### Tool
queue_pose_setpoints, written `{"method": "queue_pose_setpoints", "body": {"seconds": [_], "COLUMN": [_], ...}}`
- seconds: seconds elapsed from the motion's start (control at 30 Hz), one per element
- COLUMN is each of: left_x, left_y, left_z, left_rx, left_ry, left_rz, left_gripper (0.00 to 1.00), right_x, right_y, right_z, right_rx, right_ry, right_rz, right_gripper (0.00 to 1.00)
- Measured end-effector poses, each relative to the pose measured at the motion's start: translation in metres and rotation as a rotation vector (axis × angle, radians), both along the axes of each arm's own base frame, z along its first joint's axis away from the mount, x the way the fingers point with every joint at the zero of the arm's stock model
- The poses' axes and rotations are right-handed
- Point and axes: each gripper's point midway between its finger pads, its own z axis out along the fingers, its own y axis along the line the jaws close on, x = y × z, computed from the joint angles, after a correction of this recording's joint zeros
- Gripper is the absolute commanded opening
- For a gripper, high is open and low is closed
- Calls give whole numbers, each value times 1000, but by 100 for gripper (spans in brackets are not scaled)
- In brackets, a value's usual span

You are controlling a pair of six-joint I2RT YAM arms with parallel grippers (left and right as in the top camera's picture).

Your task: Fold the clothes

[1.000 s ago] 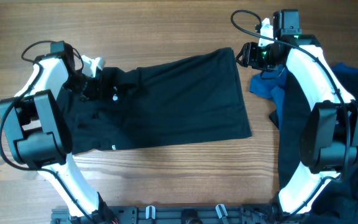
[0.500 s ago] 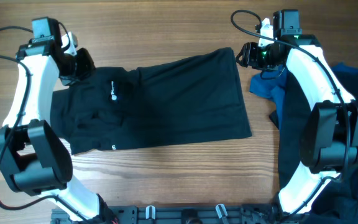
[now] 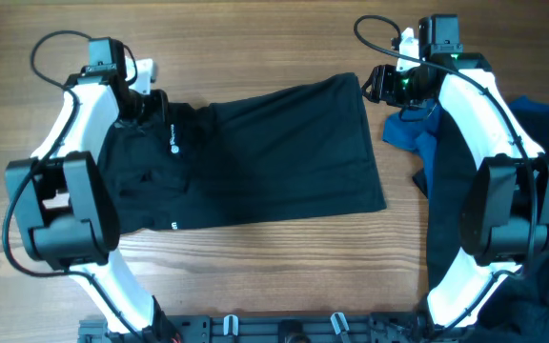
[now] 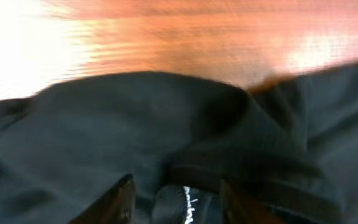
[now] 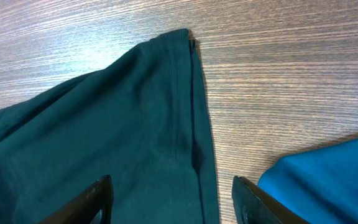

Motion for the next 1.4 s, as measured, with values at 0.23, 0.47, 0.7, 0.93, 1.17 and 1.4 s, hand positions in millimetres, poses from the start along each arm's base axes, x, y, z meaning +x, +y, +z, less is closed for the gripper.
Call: {"method": "queue_pose_setpoints", "body": {"seconds": [0.23, 0.47, 0.7, 0.93, 1.17, 1.4], "left_x": [-9, -26, -35, -11, -22, -28], "left_y": [-7, -10, -6, 17, 19, 8], "left_z": [-12, -16, -2, 46, 9, -27], "left_rx": [-6, -19, -104, -138, -63, -99], "left_ry": [16, 85, 229, 149, 131, 150], "left_rz": [-141, -160, 175, 393, 269, 147], "left_gripper": [8, 4, 4, 34, 46, 24], "right_x": [0, 0, 0, 0, 0, 0], "right_y": [0, 0, 0, 0, 0, 0], "right_z": [0, 0, 0, 0, 0, 0], "right_rx": [0, 0, 0, 0, 0, 0], "right_ry": [0, 0, 0, 0, 1, 0], "right_rz": [0, 0, 0, 0, 0, 0], "right_gripper": [64, 64, 64, 65, 65, 65]}}
